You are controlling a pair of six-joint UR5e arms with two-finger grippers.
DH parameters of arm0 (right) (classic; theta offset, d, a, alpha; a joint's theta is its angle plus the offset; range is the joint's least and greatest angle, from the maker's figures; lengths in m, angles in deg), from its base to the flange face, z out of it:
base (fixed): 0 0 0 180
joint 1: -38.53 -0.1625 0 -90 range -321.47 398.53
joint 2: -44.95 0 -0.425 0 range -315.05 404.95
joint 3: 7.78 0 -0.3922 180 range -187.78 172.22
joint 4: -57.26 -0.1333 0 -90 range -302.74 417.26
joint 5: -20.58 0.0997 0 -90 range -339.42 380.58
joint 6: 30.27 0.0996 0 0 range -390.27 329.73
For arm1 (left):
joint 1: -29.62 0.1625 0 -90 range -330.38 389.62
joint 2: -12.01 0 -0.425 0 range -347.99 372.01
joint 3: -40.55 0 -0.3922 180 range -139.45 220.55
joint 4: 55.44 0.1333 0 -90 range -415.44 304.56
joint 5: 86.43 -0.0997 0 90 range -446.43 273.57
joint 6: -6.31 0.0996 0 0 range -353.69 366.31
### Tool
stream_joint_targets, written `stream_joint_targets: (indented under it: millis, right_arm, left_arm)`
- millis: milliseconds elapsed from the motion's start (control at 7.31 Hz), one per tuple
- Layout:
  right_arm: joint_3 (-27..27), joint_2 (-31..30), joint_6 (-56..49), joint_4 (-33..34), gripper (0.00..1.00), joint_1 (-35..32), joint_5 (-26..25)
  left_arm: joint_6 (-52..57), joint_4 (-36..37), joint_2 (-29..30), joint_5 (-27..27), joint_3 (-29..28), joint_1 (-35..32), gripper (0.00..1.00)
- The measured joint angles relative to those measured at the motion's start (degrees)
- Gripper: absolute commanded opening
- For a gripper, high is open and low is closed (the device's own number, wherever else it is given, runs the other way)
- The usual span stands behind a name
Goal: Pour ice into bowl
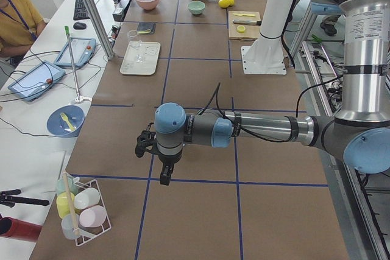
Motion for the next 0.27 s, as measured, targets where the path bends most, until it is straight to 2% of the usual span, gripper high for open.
stream_joint_targets:
  millis: [273]
  right_arm:
    - [-0.01,0.04,-0.07,-0.12,1.00,0.01,0.00]
  left_arm:
    - [0.00,-0.09,0.24,2.25,0.16,0.00,1.00]
